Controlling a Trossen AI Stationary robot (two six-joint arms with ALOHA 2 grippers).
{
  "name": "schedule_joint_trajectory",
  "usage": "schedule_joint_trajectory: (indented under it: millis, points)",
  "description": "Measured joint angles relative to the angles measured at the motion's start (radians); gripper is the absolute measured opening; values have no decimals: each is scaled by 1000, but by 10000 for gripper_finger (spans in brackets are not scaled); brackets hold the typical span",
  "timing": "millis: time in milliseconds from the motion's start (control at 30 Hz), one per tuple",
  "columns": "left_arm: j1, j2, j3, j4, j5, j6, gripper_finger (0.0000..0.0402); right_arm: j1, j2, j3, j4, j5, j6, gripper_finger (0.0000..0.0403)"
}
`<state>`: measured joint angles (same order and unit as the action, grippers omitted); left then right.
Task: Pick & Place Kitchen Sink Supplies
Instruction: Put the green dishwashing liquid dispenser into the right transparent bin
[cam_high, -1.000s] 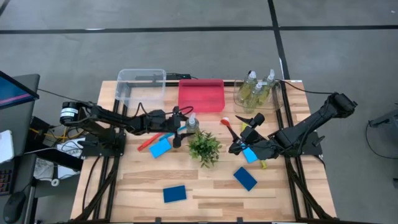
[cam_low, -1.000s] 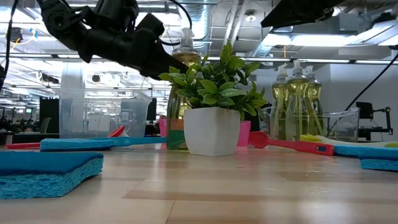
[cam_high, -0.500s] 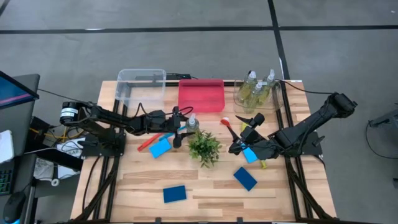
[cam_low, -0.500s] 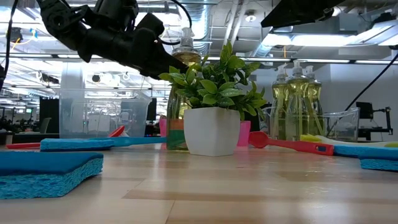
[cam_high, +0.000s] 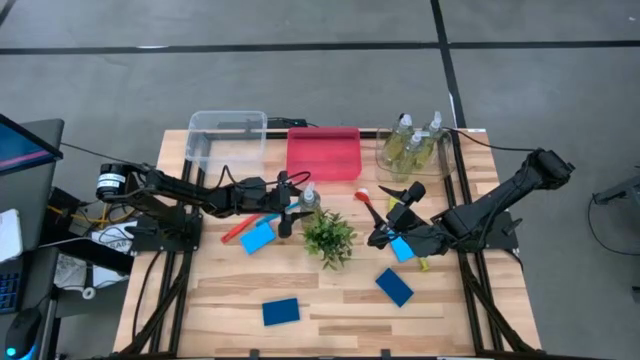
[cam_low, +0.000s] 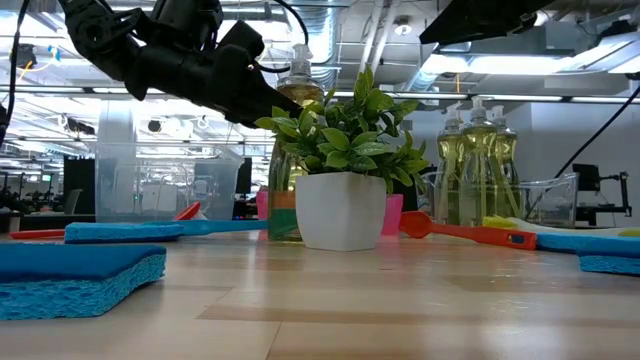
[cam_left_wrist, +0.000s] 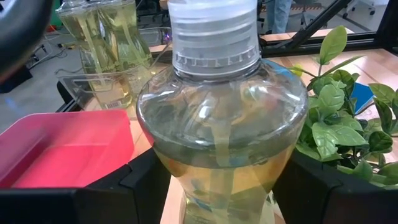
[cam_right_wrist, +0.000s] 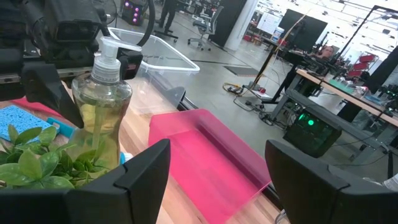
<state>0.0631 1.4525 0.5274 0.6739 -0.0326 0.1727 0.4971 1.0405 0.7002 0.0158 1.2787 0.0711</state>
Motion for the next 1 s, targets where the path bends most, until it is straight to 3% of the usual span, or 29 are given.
schedule_joint_trajectory:
  millis: [433,1000]
  points:
    - [-13,-57,-3,-24,-5,6,238,0,0,0,0,0,0,256]
    - [-83,-347,-2,-236,-1,3,239,-1,0,0,24,-1,0,256]
